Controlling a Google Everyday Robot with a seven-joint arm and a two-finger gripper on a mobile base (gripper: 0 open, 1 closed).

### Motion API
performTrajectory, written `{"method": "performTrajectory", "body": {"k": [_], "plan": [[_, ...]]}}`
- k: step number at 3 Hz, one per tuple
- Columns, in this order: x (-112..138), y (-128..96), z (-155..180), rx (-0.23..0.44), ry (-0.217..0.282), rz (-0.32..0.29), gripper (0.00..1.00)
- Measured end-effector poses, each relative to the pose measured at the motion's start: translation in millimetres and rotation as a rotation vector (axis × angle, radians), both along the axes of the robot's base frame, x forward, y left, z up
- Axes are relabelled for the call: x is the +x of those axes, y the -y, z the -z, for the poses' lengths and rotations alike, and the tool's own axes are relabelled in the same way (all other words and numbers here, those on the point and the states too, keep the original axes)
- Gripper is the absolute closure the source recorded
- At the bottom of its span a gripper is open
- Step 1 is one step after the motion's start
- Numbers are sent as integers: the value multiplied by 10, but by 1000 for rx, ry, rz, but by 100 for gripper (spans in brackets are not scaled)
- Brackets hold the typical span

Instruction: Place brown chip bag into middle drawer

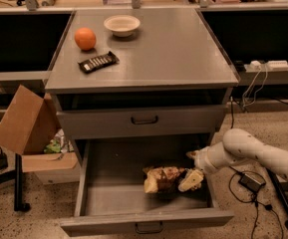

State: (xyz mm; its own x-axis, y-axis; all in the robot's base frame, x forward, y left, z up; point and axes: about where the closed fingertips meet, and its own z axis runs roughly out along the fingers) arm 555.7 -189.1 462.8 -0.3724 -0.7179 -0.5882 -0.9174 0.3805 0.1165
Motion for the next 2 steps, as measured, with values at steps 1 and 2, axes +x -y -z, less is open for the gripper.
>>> {"method": "performTrajectory", "body": {"k": [1,2], "plan": [[-51,-31,-303,0,88,-30,0],[-245,-47,-864,54,252,-56,0]]}}
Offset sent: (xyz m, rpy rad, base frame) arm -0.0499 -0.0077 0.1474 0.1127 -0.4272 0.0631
